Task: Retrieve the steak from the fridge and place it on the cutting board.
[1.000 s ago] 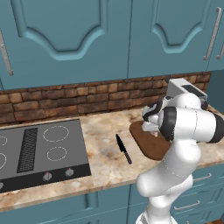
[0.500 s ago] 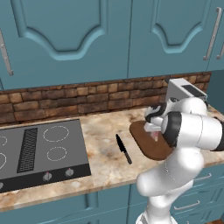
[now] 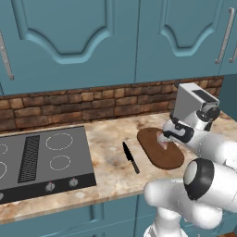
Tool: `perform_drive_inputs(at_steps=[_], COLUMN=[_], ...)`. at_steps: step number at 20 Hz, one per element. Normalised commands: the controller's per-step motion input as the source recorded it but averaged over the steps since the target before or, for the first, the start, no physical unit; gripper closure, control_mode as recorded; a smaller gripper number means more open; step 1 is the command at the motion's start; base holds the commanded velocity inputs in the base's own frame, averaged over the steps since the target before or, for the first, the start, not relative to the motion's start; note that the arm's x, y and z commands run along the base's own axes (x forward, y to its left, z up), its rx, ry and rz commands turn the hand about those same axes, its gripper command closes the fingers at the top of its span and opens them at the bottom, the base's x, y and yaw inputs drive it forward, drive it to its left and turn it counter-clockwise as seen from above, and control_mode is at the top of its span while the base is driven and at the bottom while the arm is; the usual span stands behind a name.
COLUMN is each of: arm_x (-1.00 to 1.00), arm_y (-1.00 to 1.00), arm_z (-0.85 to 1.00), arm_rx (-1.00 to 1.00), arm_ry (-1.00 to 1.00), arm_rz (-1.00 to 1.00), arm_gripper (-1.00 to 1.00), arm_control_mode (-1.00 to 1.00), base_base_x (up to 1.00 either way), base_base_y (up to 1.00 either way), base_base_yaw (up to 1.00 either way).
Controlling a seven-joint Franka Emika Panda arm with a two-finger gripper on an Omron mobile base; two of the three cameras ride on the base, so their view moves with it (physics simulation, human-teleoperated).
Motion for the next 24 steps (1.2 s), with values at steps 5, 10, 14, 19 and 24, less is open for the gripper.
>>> perform_drive_inputs(at_steps=[5, 10, 14, 19, 24], arm_x=[-0.72, -0.87, -0.94, -0.76, -0.34], arm_y=[0.00, 0.05, 0.16, 0.36, 0.39], arm_z=[0.85, 0.61, 0.34, 0.47, 0.69], arm_rx=[0.00, 0.00, -0.01, -0.11, -0.15], arm_ry=[-0.04, 0.00, 0.00, -0.01, 0.00], arm_rz=[0.01, 0.00, 0.00, 0.00, 0.01], arm_gripper=[-1.00, -1.00, -1.00, -1.00, -1.00], arm_control_mode=[-1.00, -1.00, -1.00, -1.00, -1.00], base_base_x=[0.00, 0.00, 0.00, 0.00, 0.00], base_base_y=[0.00, 0.00, 0.00, 0.00, 0.00], base_base_yaw=[0.00, 0.00, 0.00, 0.00, 0.00])
